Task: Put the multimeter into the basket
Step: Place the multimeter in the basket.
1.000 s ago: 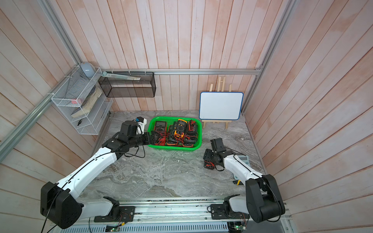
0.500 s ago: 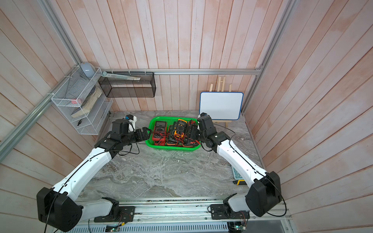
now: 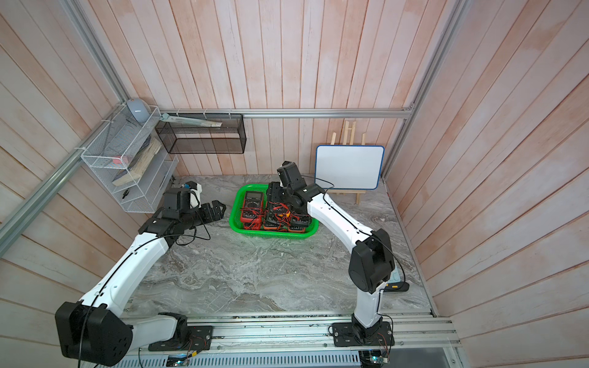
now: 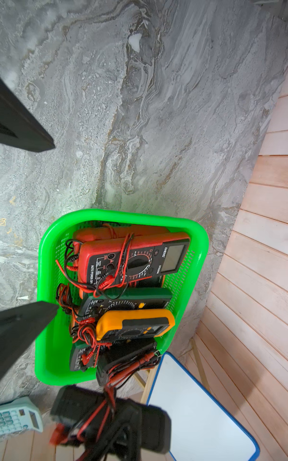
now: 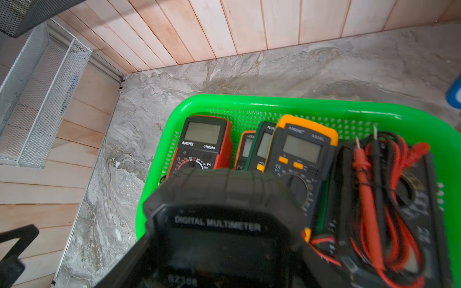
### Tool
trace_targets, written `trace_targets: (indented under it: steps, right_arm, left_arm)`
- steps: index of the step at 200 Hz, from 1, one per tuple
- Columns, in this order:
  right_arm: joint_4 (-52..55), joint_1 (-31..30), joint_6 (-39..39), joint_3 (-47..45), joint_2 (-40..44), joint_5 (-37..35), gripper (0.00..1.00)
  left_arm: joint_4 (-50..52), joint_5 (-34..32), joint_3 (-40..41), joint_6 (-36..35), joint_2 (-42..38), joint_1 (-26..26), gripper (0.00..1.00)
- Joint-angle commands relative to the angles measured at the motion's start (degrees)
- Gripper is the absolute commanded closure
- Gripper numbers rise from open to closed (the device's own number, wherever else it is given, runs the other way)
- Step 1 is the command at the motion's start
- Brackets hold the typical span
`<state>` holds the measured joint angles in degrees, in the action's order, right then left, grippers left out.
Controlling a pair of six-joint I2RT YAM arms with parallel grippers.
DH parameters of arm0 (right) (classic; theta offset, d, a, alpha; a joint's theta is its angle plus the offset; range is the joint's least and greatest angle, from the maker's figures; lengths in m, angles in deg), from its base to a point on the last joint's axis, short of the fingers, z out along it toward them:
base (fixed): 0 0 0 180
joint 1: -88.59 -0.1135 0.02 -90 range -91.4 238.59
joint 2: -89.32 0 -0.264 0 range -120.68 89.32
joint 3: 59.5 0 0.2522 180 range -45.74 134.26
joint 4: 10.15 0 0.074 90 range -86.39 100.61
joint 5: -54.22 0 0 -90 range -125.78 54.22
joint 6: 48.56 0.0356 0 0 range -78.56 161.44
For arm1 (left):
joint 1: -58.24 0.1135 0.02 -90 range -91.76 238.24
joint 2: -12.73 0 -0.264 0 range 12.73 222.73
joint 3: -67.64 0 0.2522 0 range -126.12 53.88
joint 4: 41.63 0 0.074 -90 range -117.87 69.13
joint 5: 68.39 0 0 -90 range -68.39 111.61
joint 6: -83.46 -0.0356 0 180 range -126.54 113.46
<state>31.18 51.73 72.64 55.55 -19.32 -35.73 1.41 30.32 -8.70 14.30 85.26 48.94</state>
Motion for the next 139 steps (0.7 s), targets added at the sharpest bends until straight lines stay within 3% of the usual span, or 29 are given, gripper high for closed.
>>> trace_targets:
  steps: [1, 99, 113, 139]
  right_arm:
    - [2.1, -0.8, -1.6, 5.7, -4.4, 0.1, 0.60]
    - [6.4, -0.8, -1.9, 18.1, -17.8, -0.1, 0.51]
    - [6.7, -0.7, -2.2, 18.7, -18.3, -0.2, 0.45]
    - [7.1, -0.4, -2.3, 19.4, -18.5, -0.5, 0.24]
  left_arm:
    - [1.3, 1.2, -1.6, -1.6, -1.2, 0.6, 0.00]
    - [1.3, 1.9, -0.3, -1.4, -1.5, 0.9, 0.00]
    - [1.4, 1.7, -0.1, -1.3, -1.8, 0.9, 0.00]
    - [1.4, 1.6, 0.2, -1.2, -1.9, 0.9, 0.00]
